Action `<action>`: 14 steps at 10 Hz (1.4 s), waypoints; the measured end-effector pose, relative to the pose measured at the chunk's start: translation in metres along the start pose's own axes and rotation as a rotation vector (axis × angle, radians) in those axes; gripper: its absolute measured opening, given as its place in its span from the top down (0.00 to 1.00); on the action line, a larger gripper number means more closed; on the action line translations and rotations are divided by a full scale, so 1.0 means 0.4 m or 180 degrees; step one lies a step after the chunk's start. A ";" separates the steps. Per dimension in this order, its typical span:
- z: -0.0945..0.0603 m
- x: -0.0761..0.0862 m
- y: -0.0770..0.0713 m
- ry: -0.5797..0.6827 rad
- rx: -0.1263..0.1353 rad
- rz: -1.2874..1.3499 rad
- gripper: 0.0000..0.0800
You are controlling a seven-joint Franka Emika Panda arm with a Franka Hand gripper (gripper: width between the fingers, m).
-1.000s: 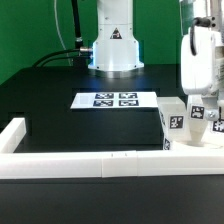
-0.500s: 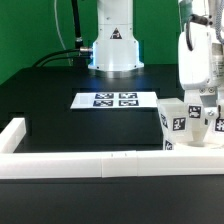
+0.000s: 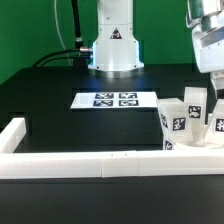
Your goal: Assemble stool
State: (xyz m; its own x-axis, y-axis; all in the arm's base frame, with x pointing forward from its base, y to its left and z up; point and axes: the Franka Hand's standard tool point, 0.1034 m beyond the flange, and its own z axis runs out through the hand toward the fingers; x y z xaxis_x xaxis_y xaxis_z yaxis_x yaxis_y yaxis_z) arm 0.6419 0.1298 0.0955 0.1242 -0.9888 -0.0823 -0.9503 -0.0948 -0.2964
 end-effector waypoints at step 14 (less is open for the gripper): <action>-0.026 0.035 -0.030 -0.0131 -0.0621 -0.5260 0.19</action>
Offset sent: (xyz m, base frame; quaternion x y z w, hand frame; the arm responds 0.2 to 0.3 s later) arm 0.0000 0.0000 0.0000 0.0000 0.0000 -0.1938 0.9810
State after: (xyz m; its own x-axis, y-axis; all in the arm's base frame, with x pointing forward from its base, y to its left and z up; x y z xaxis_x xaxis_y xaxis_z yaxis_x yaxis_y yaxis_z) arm 0.6523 0.1159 0.1079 0.9700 0.1884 0.1539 0.1857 -0.9821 0.0314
